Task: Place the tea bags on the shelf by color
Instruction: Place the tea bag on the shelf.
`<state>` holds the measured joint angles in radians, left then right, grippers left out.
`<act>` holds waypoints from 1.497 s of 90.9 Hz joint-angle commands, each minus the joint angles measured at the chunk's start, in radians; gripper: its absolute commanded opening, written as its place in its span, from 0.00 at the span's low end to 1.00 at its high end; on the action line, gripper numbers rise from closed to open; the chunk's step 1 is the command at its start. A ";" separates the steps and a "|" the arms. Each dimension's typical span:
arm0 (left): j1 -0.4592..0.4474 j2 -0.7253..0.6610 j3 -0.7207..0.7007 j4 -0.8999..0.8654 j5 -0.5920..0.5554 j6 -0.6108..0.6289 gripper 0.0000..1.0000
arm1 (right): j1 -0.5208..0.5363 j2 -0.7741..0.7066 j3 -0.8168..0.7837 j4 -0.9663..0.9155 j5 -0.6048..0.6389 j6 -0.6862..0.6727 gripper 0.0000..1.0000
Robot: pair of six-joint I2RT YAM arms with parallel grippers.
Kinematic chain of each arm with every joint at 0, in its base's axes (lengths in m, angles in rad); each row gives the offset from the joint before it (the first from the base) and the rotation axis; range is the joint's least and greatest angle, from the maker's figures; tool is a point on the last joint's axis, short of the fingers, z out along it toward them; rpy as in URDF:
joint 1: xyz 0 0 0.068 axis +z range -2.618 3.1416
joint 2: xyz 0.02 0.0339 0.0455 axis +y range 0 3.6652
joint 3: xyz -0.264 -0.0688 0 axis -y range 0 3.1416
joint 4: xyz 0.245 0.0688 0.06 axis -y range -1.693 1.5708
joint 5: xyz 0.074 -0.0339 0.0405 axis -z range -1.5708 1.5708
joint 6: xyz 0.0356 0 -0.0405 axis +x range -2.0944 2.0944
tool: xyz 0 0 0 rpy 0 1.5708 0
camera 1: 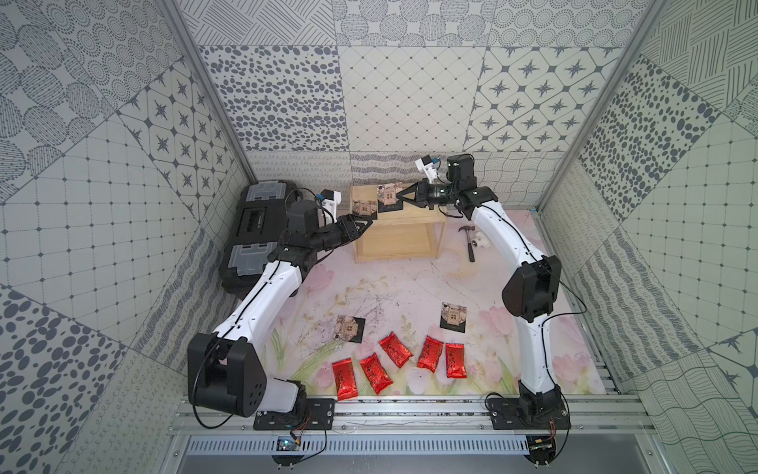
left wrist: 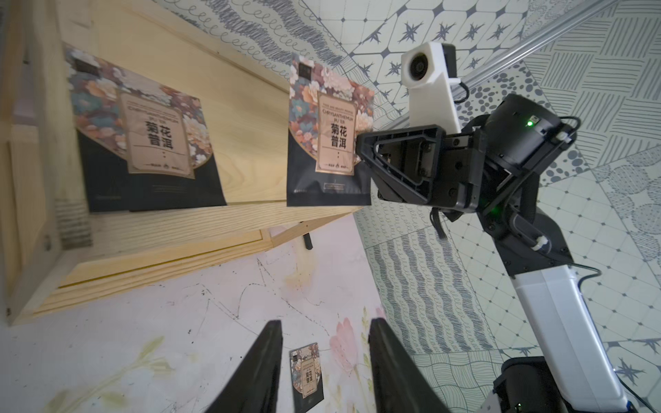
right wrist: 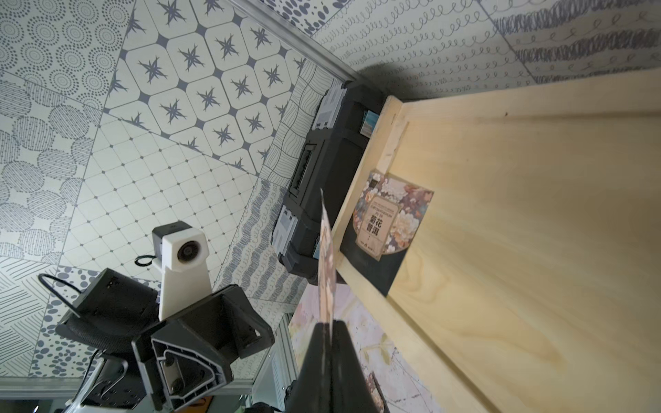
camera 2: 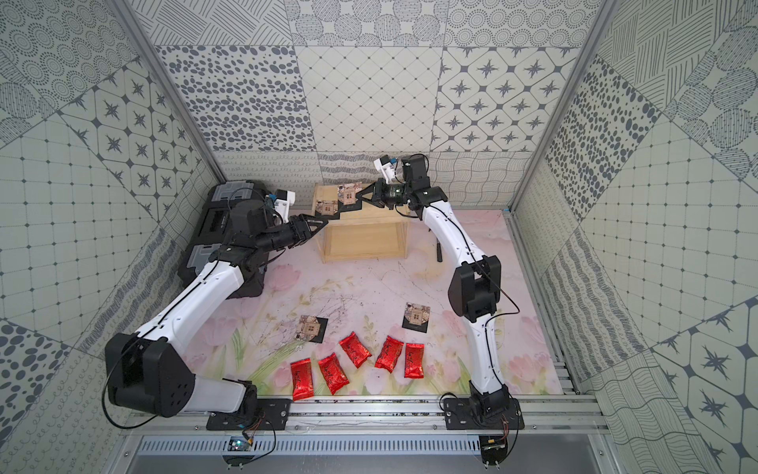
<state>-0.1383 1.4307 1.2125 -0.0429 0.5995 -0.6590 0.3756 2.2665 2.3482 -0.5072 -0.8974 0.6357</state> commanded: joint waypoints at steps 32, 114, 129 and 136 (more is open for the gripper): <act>0.038 0.058 0.023 -0.094 -0.090 0.108 0.45 | 0.014 0.206 0.284 -0.088 0.001 0.032 0.00; 0.045 0.084 0.009 -0.072 -0.037 0.099 0.46 | 0.029 0.263 0.298 -0.113 0.052 -0.001 0.10; 0.048 0.083 0.009 -0.070 -0.032 0.100 0.46 | 0.029 0.265 0.299 -0.119 0.064 -0.006 0.23; 0.047 0.085 0.009 -0.070 -0.032 0.100 0.46 | 0.029 0.265 0.302 -0.129 0.074 -0.015 0.27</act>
<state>-0.0959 1.5116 1.2179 -0.1234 0.5400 -0.5907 0.4000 2.5069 2.6236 -0.6415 -0.8452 0.6437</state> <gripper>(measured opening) 0.458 0.248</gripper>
